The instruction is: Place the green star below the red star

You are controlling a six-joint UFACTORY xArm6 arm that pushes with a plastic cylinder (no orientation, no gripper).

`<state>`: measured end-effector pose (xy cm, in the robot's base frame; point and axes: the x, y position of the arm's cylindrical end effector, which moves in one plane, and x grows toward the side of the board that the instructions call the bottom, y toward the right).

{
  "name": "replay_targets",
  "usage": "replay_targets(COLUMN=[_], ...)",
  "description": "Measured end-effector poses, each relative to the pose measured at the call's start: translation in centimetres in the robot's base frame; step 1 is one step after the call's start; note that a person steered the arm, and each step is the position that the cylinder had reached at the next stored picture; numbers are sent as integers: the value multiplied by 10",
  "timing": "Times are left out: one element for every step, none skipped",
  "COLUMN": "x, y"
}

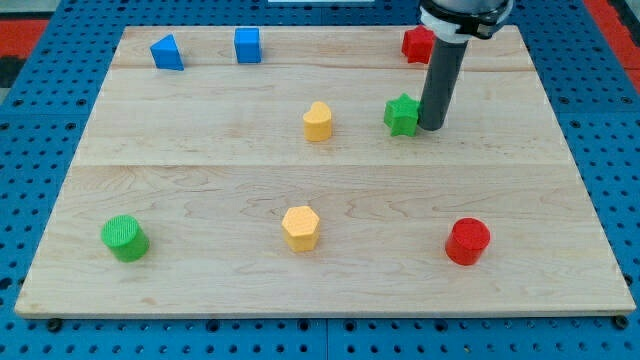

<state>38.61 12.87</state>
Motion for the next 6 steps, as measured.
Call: replay_targets(x=[29, 40, 33, 5, -24, -34], y=[-8, -31, -54, -42, -16, 7])
